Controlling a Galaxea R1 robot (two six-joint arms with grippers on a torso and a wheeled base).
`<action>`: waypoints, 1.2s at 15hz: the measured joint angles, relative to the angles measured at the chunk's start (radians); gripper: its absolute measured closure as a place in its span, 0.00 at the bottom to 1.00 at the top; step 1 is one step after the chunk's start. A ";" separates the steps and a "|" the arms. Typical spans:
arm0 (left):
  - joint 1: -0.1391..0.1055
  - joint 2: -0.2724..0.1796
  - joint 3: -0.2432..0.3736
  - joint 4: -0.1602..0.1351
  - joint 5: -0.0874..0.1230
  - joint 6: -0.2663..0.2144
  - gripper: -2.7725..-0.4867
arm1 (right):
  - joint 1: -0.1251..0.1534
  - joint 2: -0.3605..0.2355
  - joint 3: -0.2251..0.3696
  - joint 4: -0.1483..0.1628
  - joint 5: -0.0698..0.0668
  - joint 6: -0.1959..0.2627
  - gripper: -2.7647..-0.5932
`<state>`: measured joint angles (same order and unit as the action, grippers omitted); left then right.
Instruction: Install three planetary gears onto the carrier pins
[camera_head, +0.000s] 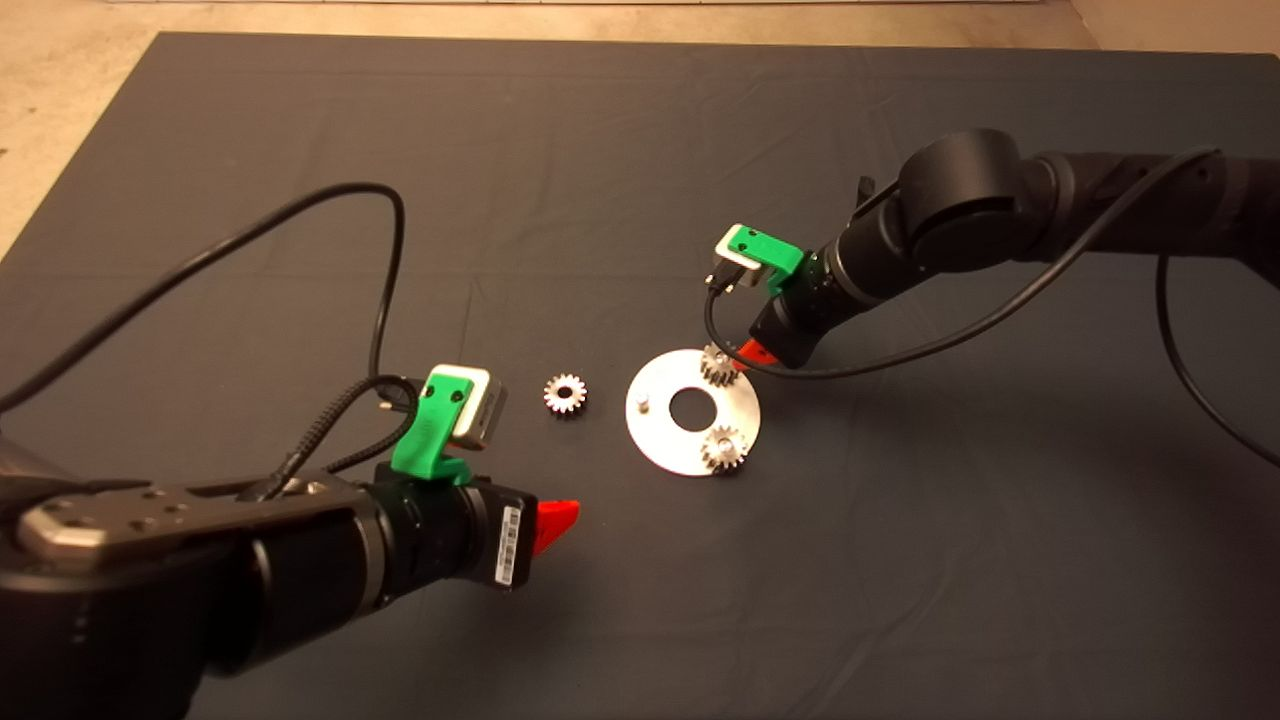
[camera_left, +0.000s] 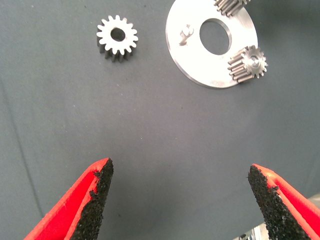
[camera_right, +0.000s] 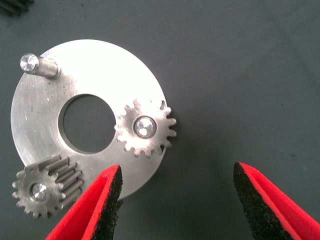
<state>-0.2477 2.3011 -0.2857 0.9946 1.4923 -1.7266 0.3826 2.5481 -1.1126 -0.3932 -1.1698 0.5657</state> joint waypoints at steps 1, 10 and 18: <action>0.000 0.000 0.000 0.001 0.000 0.005 0.38 | 0.014 -0.015 0.013 0.007 0.002 0.000 0.53; 0.000 0.000 0.000 0.277 0.000 0.030 0.38 | 0.267 -0.149 0.087 0.014 0.034 0.004 0.53; 0.135 0.000 0.000 0.553 0.000 0.048 0.38 | 0.368 -0.200 0.191 0.091 0.040 0.007 0.53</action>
<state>-0.1127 2.3015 -0.2857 1.5472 1.4921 -1.6785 0.7505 2.3480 -0.9221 -0.3025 -1.1295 0.5730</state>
